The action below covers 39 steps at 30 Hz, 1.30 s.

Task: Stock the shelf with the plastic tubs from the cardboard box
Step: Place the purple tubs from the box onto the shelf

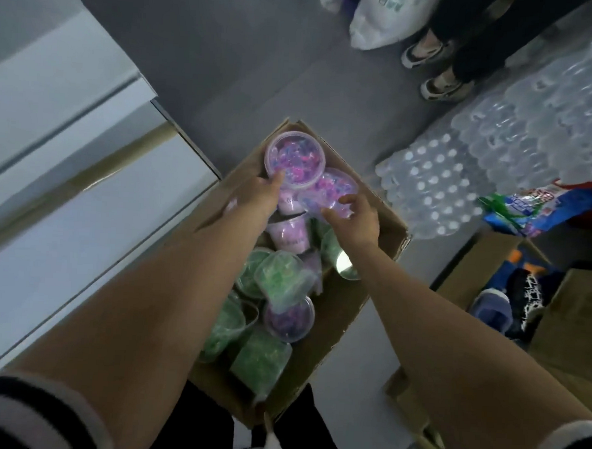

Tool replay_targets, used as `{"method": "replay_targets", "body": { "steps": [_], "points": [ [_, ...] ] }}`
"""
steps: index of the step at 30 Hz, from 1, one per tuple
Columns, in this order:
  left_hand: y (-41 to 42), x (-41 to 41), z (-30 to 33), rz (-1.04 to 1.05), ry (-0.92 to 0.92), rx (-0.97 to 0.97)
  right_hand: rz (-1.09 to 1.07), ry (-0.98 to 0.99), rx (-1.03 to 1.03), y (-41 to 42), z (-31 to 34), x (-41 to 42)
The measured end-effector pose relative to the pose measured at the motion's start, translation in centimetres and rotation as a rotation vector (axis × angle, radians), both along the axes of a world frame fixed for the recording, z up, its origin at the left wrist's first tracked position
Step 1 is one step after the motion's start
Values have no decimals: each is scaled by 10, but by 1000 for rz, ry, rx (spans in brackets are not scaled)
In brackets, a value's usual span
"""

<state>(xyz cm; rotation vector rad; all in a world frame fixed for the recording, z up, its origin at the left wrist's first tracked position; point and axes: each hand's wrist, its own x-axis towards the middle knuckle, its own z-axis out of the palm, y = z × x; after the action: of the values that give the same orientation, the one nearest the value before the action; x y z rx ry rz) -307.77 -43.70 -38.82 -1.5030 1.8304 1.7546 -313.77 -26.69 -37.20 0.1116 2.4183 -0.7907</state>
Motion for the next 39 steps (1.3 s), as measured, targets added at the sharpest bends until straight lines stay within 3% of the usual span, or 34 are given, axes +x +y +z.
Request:
{"method": "replay_targets", "body": {
  "steps": [3, 10, 18, 28, 32, 39],
  "points": [
    [3, -11, -21, 190, -61, 161, 102, 25, 11, 10, -7, -8],
    [12, -9, -11, 393, -1, 239, 330, 151, 157, 19, -11, -18],
    [25, 74, 4, 492, -88, 282, 383, 84, 136, 13, 7, -15],
    [21, 140, 69, 690, 197, 475, -43, -138, -98, 15, 62, 35],
    [0, 193, 111, 797, 315, 448, -91, -149, -234, 3, 92, 80],
    [-49, 334, 203, 772, 537, 399, -28, -191, -569, -51, 177, 202]
  ]
}}
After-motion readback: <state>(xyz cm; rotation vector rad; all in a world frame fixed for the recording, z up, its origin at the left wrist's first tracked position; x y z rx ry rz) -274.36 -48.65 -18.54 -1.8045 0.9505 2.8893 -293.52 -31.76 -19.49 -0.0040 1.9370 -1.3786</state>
